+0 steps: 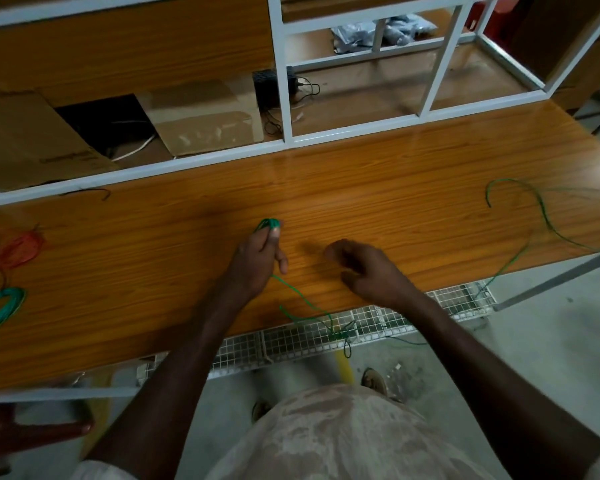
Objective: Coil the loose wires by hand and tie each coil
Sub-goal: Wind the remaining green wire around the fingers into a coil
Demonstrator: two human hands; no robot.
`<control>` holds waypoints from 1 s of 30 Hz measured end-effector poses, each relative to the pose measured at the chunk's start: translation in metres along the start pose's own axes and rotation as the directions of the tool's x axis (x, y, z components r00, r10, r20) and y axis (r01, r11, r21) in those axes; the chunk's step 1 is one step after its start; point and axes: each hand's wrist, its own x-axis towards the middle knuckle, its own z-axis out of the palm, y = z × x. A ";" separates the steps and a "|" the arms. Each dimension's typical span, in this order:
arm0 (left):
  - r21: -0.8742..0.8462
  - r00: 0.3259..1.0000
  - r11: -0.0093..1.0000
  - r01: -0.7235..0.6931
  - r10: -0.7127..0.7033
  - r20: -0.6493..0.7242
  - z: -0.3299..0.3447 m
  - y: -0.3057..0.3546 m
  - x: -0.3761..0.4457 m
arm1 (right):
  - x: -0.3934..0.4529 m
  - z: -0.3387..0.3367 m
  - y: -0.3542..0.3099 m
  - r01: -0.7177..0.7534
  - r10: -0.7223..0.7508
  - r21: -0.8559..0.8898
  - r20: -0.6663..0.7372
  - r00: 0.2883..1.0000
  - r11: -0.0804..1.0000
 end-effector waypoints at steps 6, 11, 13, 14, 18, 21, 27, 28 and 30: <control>-0.128 0.997 0.989 -0.075 0.079 0.025 0.002 0.036 0.008 | -0.008 0.043 -0.019 -0.163 -0.046 0.528 0.361 0.931 0.834; -0.113 0.998 0.993 -0.035 0.041 0.044 -0.010 0.024 0.007 | -0.010 0.016 0.000 -0.197 0.022 0.492 0.339 0.941 0.848; -0.099 0.997 0.995 0.008 0.000 0.082 -0.010 0.013 0.001 | -0.008 -0.002 0.005 -0.165 0.063 0.376 0.269 0.961 0.912; -0.085 0.993 0.996 0.030 -0.020 0.117 -0.010 0.008 -0.002 | -0.006 -0.010 0.006 -0.123 0.059 0.270 0.234 0.970 0.955; -0.042 0.895 0.976 0.212 -0.177 0.410 -0.009 -0.009 -0.011 | -0.001 -0.033 0.008 0.050 -0.042 -0.076 0.106 0.993 0.996; -0.197 0.767 0.928 0.316 -0.128 0.629 -0.011 -0.005 -0.028 | 0.005 -0.047 0.008 0.105 -0.097 0.105 -0.079 0.992 0.989; -0.585 0.750 0.695 0.417 0.100 0.654 0.000 0.043 -0.048 | 0.013 -0.041 0.005 0.143 -0.105 0.220 -0.179 0.978 0.965; -0.632 0.788 0.664 0.399 0.104 0.607 0.002 0.047 -0.045 | 0.014 -0.036 0.007 0.131 -0.090 0.230 -0.178 0.980 0.964; -0.697 0.841 0.625 0.351 0.117 0.529 0.006 0.056 -0.038 | 0.015 -0.023 0.009 0.102 -0.065 0.254 -0.149 0.987 0.962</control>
